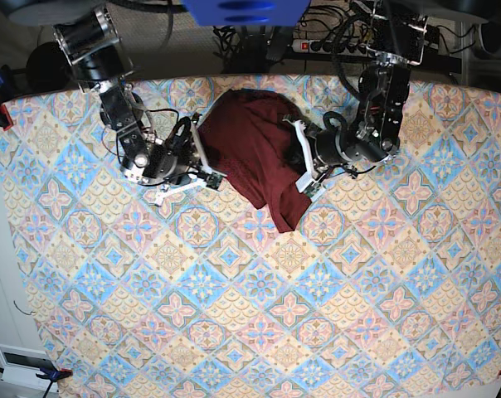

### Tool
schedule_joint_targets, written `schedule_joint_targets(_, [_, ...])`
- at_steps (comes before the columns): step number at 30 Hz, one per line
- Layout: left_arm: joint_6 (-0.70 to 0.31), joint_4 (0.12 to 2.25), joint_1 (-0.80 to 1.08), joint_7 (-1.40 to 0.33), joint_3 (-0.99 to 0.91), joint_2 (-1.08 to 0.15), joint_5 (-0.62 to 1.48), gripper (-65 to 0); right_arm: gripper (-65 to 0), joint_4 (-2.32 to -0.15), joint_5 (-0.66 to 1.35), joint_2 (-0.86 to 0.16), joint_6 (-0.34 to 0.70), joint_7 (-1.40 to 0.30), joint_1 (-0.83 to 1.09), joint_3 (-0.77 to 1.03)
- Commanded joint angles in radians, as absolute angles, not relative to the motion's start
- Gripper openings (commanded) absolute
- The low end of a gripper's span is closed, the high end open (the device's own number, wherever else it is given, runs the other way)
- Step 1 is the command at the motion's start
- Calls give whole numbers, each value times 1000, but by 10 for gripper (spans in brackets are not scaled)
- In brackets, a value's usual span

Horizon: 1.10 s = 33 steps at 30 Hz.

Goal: Layout the t-shirt on the table in an organized manner, then fold the t-shirt properly
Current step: 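Hold the bundle with both grippers and fold it over onto itself, then release the bundle with the left gripper and move it away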

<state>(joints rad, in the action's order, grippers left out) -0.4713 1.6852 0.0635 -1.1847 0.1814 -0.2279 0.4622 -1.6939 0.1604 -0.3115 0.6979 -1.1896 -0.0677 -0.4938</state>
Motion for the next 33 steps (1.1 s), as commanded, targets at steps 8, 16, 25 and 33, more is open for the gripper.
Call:
schedule_joint_targets(8, [-473,1544,-42,-1052,179,-133,460,-650,-595,-1882,168,-340,698,-1188,42,-421])
schedule_joint_targets(16, [-472,1518,-90,-1004,170,-125,467,-650,-595,-1913,168,-340,698,-1188,127,-331])
schedule_joint_targets(25, [-472,1675,7,-1006,-159,-127,473,-650,-595,-1962,170,-329,698,-1176,148,-298])
schedule_joint_targets(33, [-472,1744,94,-1006,-389,-105,527,-650,-615,-1971,170,-205,698,-1116,145,-321])
